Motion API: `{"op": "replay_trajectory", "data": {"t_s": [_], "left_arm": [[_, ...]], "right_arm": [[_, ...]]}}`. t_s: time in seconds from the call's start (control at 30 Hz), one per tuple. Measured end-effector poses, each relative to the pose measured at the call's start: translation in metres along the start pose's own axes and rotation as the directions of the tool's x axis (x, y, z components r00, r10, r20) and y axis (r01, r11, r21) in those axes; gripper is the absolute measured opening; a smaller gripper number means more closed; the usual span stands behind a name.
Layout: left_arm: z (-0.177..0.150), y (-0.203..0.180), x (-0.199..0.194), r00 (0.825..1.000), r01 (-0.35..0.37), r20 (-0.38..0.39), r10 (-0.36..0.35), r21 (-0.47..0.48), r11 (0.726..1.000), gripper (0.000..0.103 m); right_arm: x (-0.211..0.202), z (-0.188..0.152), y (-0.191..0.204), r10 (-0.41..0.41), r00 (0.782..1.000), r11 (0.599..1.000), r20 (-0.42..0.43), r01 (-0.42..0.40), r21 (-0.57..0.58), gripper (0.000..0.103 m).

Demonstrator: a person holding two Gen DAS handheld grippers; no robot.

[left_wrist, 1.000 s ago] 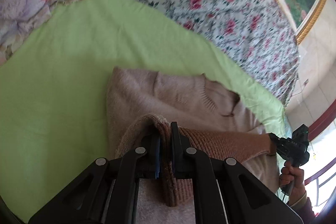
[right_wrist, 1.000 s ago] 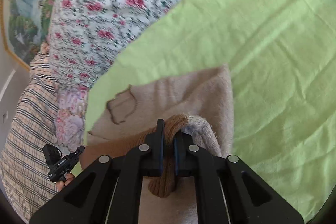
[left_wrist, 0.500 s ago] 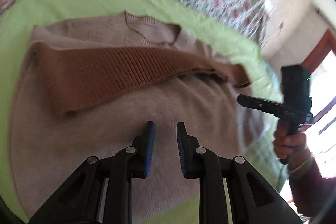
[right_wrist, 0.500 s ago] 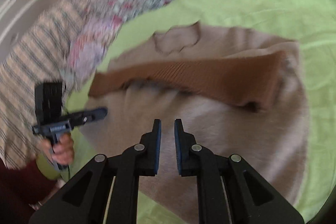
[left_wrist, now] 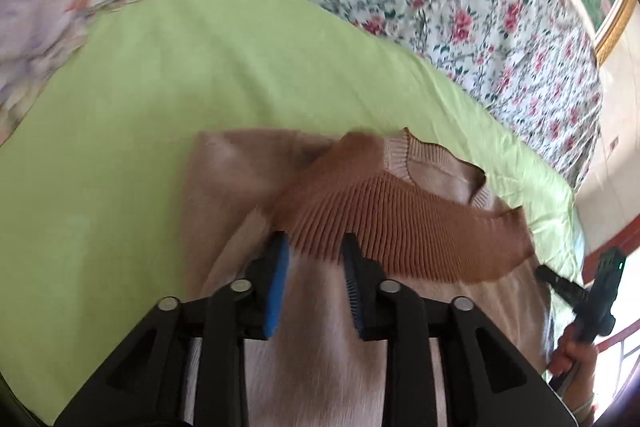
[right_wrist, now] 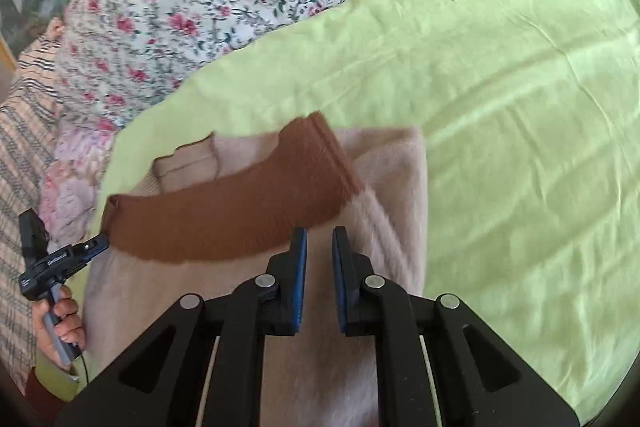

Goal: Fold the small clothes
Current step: 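Release the hem and smooth the folded sweater with both grippers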

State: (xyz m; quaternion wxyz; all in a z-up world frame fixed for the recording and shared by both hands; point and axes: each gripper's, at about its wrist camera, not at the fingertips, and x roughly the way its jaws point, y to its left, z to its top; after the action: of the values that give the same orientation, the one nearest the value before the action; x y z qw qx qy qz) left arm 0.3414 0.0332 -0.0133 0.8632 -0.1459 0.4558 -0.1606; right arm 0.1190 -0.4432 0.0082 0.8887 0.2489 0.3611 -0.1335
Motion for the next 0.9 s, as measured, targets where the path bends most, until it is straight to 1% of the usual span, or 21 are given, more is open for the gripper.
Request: {"op": "replay_trajectory", "data": {"t_s": [0.07, 0.17, 0.27, 0.37, 0.43, 0.47, 0.53, 0.57, 0.6, 0.73, 0.77, 0.83, 0.87, 0.9], "left_arm": [[-0.019, 0.003, -0.017, 1.000, 0.012, 0.018, -0.012, -0.018, 1.000, 0.031], [-0.061, 0.002, -0.045, 0.998, 0.056, 0.038, -0.054, -0.052, 0.997, 0.031], [-0.098, 0.000, -0.072, 0.995, 0.089, 0.050, -0.086, -0.066, 0.994, 0.031], [-0.136, -0.002, -0.092, 0.991, 0.124, 0.052, -0.120, -0.072, 0.990, 0.031], [-0.152, -0.002, -0.099, 0.990, 0.138, 0.041, -0.135, -0.087, 0.987, 0.031], [-0.160, -0.005, -0.100, 0.989, 0.148, 0.035, -0.145, -0.095, 0.984, 0.033], [-0.176, -0.007, -0.106, 0.989, 0.150, 0.027, -0.148, -0.110, 0.983, 0.043], [-0.182, -0.007, -0.106, 0.988, 0.152, 0.024, -0.150, -0.116, 0.982, 0.051], [-0.188, -0.007, -0.107, 0.988, 0.152, 0.018, -0.151, -0.126, 0.980, 0.054], [-0.199, -0.006, -0.100, 0.989, 0.148, -0.004, -0.150, -0.158, 0.976, 0.054], [-0.198, -0.004, -0.098, 0.988, 0.150, -0.005, -0.153, -0.169, 0.974, 0.056], [-0.198, 0.002, -0.094, 0.986, 0.162, 0.006, -0.164, -0.212, 0.964, 0.064], [-0.196, 0.005, -0.093, 0.984, 0.174, 0.018, -0.175, -0.233, 0.957, 0.070], [-0.194, 0.008, -0.091, 0.982, 0.188, 0.032, -0.186, -0.255, 0.948, 0.071]], "right_arm": [[-0.005, -0.019, 0.006, 0.020, 1.000, 1.000, -0.006, -0.021, -0.005, 0.014], [-0.022, -0.045, 0.009, 0.059, 0.998, 0.998, 0.015, -0.059, -0.002, 0.014], [-0.037, -0.064, 0.016, 0.100, 0.993, 0.995, 0.064, -0.100, 0.006, 0.015], [-0.052, -0.085, 0.018, 0.124, 0.987, 0.992, 0.098, -0.126, 0.009, 0.015], [-0.057, -0.097, 0.020, 0.147, 0.983, 0.989, 0.109, -0.148, 0.003, 0.015], [-0.059, -0.102, 0.022, 0.160, 0.981, 0.987, 0.110, -0.160, -0.001, 0.015], [-0.063, -0.110, 0.024, 0.181, 0.977, 0.983, 0.114, -0.181, -0.013, 0.015], [-0.063, -0.111, 0.026, 0.191, 0.975, 0.982, 0.117, -0.190, -0.018, 0.015], [-0.065, -0.113, 0.028, 0.208, 0.971, 0.978, 0.117, -0.206, -0.029, 0.015], [-0.067, -0.121, 0.036, 0.258, 0.960, 0.966, 0.111, -0.251, -0.068, 0.016], [-0.067, -0.123, 0.039, 0.270, 0.957, 0.962, 0.109, -0.262, -0.078, 0.021], [-0.069, -0.127, 0.042, 0.278, 0.954, 0.959, 0.113, -0.268, -0.096, 0.037], [-0.070, -0.128, 0.044, 0.286, 0.951, 0.956, 0.118, -0.274, -0.109, 0.038], [-0.070, -0.128, 0.044, 0.290, 0.950, 0.954, 0.119, -0.277, -0.114, 0.038]]}}
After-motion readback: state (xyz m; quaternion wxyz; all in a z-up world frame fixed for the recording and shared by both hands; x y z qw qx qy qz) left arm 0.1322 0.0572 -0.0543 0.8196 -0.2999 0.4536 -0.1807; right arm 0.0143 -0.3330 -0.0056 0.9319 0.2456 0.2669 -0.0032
